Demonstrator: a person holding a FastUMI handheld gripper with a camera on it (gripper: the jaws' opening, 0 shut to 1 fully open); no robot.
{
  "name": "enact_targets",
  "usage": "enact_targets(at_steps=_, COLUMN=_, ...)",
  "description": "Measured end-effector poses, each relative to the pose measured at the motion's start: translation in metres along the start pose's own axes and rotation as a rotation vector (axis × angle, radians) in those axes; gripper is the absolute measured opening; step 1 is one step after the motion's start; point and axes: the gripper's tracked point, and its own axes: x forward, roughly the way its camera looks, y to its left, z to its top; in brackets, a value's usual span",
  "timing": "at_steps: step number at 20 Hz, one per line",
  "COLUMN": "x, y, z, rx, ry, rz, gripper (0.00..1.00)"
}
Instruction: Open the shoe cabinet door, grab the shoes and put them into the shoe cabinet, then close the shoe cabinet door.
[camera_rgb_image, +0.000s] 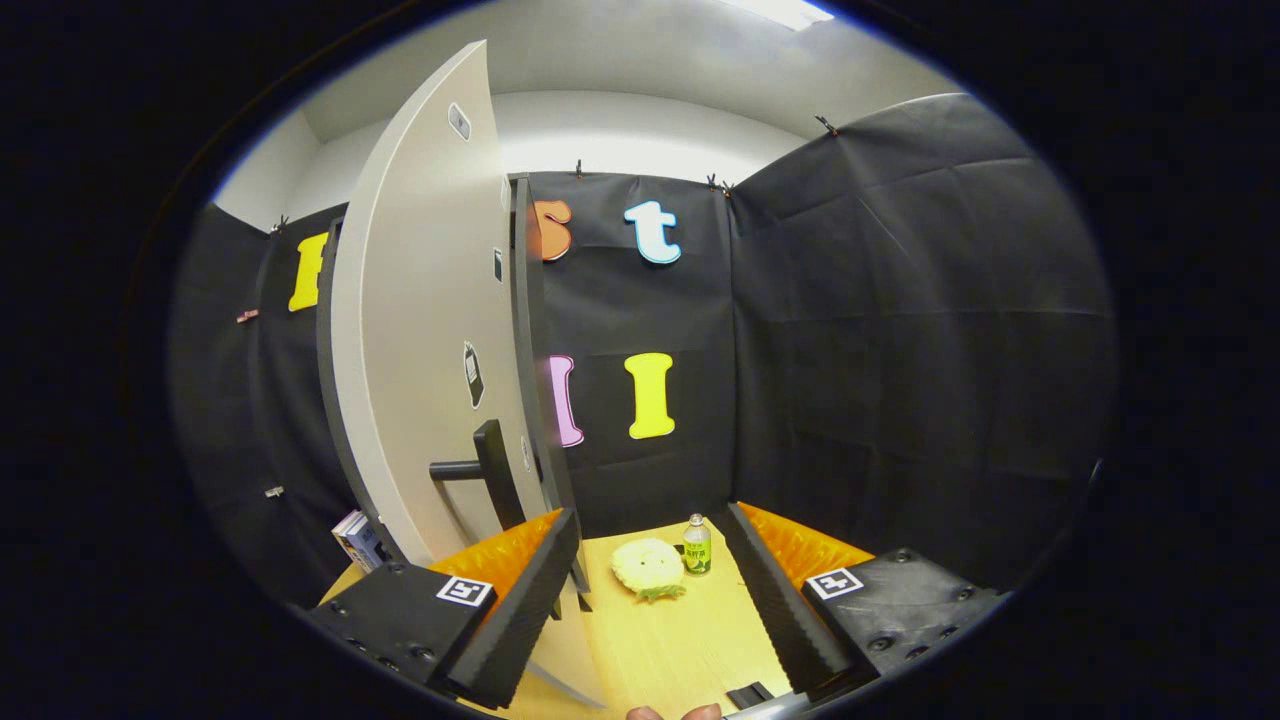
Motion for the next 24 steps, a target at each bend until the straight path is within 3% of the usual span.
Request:
enact_targets(at_steps=12, x=-0.023, y=0.089, z=-0.014, rx=0.007, ry=0.01, rz=0.026, gripper=0.98)
enact_targets(at_steps=24, x=-0.014, y=0.209, z=-0.031, rx=0.054, ry=0.047, rz=0.174, gripper=0.98)
